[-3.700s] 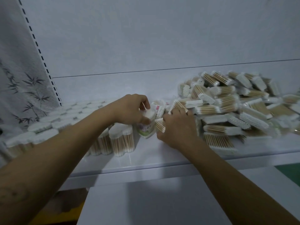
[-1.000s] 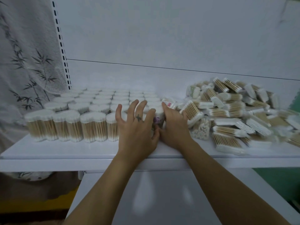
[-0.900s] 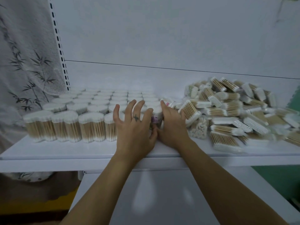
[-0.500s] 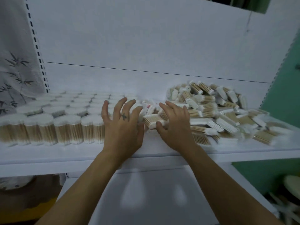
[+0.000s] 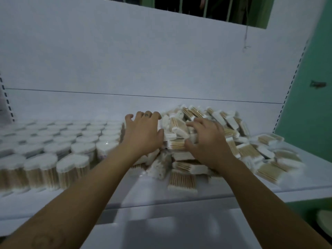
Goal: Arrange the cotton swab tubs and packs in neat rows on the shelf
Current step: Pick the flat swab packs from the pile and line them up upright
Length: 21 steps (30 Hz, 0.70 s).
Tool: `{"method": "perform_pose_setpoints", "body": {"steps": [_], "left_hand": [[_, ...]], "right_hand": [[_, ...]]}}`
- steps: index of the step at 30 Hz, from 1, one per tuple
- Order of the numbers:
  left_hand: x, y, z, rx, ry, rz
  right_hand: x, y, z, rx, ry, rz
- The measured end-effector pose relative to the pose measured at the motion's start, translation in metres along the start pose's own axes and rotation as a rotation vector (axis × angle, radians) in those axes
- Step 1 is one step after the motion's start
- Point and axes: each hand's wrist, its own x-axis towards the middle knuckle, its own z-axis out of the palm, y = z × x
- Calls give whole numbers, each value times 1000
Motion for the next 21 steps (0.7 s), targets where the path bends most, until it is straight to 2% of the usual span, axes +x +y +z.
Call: {"method": "perform_pose_setpoints", "body": {"steps": [4, 10, 15, 18, 21], "left_hand": [[39, 13, 5, -65, -119, -63], [91, 13, 16, -162, -280, -166], [116, -12, 14, -203, -544, -214], [132, -29, 24, -168, -571, -207], [151, -37, 44, -294, -600, -182]], "right_hand": [[32, 19, -8, 7, -124, -35], [90, 34, -3, -68, -136, -173], [122, 34, 6, -144, -184, -188], [130, 32, 16, -139, -197, -169], [134, 27, 29, -166, -278, -162]]}}
